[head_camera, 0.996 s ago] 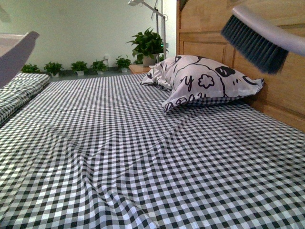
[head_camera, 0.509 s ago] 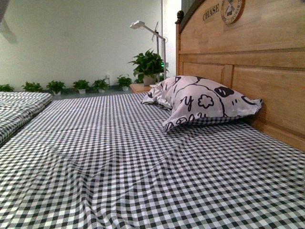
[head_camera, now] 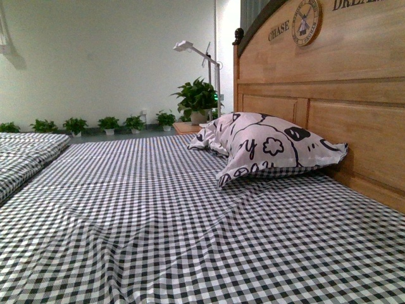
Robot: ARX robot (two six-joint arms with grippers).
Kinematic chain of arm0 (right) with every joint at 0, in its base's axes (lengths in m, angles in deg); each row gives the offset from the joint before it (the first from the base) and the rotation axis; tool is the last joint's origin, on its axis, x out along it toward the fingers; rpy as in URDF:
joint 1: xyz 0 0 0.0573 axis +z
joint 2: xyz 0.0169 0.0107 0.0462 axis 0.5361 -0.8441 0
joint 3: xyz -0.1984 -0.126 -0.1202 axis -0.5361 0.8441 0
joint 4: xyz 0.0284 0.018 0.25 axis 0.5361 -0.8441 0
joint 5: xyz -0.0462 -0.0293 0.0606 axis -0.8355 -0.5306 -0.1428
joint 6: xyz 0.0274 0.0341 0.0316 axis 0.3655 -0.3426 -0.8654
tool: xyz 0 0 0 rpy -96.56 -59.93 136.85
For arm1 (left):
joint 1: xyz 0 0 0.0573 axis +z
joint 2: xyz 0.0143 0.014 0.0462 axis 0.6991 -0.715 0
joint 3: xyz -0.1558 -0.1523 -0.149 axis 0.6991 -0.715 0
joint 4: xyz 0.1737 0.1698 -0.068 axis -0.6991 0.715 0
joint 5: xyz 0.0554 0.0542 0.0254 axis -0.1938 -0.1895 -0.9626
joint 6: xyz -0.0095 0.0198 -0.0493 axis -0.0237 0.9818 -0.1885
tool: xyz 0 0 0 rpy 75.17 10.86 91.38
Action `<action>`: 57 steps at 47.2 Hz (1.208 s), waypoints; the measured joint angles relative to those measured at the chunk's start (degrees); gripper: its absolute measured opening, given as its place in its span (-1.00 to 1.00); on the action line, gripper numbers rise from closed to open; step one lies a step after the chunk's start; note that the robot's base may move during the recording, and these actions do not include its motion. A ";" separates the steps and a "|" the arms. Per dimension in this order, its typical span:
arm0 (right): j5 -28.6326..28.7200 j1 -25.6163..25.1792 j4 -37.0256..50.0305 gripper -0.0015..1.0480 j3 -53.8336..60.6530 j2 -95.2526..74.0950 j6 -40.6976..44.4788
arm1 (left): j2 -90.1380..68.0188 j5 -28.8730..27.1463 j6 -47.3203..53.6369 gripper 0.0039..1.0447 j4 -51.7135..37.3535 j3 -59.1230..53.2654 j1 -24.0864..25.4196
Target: Clean up trash
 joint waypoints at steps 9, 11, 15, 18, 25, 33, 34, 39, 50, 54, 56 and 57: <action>-4.35 0.35 -0.50 -0.57 0.11 0.02 0.72 | 0.09 -0.02 -0.92 -0.52 0.00 -0.37 -0.28; -4.50 0.35 -0.52 -0.57 0.15 0.02 0.76 | 0.15 -0.07 -0.98 -0.52 0.00 -0.37 -0.28; -4.35 0.35 -0.55 -0.57 0.24 0.02 0.98 | 0.20 -0.07 -1.18 -0.52 -0.02 -0.37 -0.31; -4.15 0.46 -0.55 -0.57 0.24 0.07 1.16 | 0.22 -0.09 -1.36 -0.52 -0.02 -0.37 -0.31; -4.20 0.46 -0.55 -0.57 0.24 0.11 1.18 | 0.24 -0.17 -1.42 -0.52 -0.02 -0.37 -0.31; -4.17 0.46 -0.55 -0.57 0.24 0.11 1.18 | 0.24 -0.17 -1.44 -0.52 -0.02 -0.37 -0.31; -4.17 0.46 -0.55 -0.57 0.24 0.11 1.18 | 0.24 -0.17 -1.44 -0.52 -0.02 -0.37 -0.31; -4.17 0.46 -0.55 -0.57 0.24 0.11 1.20 | 0.24 -0.20 -1.51 -0.52 -0.02 -0.37 -0.31; -4.17 0.46 -0.55 -0.57 0.24 0.11 1.20 | 0.24 -0.20 -1.55 -0.52 -0.02 -0.37 -0.31; -4.17 0.46 -0.55 -0.57 0.24 0.11 1.20 | 0.24 -0.20 -1.57 -0.52 -0.02 -0.37 -0.31; -4.17 0.46 -0.55 -0.57 0.24 0.11 1.20 | 0.24 -0.20 -1.55 -0.52 -0.02 -0.37 -0.31; -4.17 0.46 -0.55 -0.57 0.24 0.11 1.20 | 0.24 -0.17 -1.57 -0.52 -0.02 -0.37 -0.31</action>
